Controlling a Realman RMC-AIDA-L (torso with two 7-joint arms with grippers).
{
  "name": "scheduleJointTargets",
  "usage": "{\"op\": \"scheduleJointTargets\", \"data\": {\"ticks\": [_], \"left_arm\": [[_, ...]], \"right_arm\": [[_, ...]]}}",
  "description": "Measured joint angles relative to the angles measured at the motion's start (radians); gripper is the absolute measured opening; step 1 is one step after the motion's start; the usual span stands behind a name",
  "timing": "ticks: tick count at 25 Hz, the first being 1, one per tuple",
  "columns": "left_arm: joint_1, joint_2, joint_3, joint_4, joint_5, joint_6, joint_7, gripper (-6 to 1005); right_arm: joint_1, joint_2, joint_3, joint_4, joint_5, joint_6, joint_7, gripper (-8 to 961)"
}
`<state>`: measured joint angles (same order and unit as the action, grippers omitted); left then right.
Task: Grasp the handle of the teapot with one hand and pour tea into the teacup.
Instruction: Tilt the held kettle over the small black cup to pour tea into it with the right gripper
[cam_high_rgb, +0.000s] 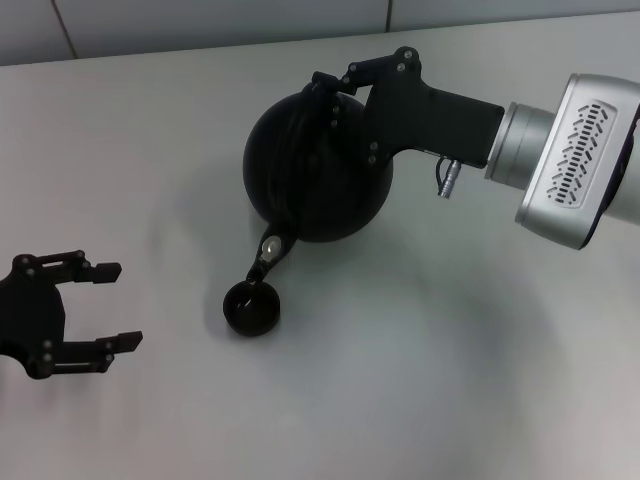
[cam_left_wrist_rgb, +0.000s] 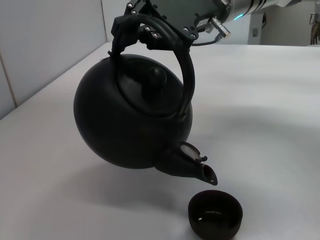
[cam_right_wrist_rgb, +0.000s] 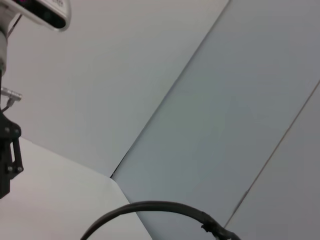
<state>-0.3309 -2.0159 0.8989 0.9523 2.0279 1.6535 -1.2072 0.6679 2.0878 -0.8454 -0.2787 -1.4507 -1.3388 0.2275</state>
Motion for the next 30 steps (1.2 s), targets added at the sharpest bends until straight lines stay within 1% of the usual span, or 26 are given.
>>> {"op": "scheduleJointTargets", "data": {"ticks": [13,16,25,30], "left_arm": [[-0.001,-0.001,0.0,0.01,0.0,-0.014,-0.011,785],[-0.002,-0.001,0.0,0.01,0.0,-0.017,-0.013,785],[-0.003,-0.002,0.0,0.01,0.0,-0.025,-0.014,785],[-0.004,-0.003,0.0,0.01,0.0,-0.027,-0.014,785]], "right_arm": [[0.0,0.001,-0.004,0.003,-0.006,-0.001,-0.107,86],[0.003,0.001,-0.029,0.003,-0.003,-0.002,-0.117,84],[0.007,0.001,-0.035,0.0,0.001,-0.002,-0.109,82],[0.002,0.001,-0.032,0.001,0.024,-0.008,-0.045,82]]}}
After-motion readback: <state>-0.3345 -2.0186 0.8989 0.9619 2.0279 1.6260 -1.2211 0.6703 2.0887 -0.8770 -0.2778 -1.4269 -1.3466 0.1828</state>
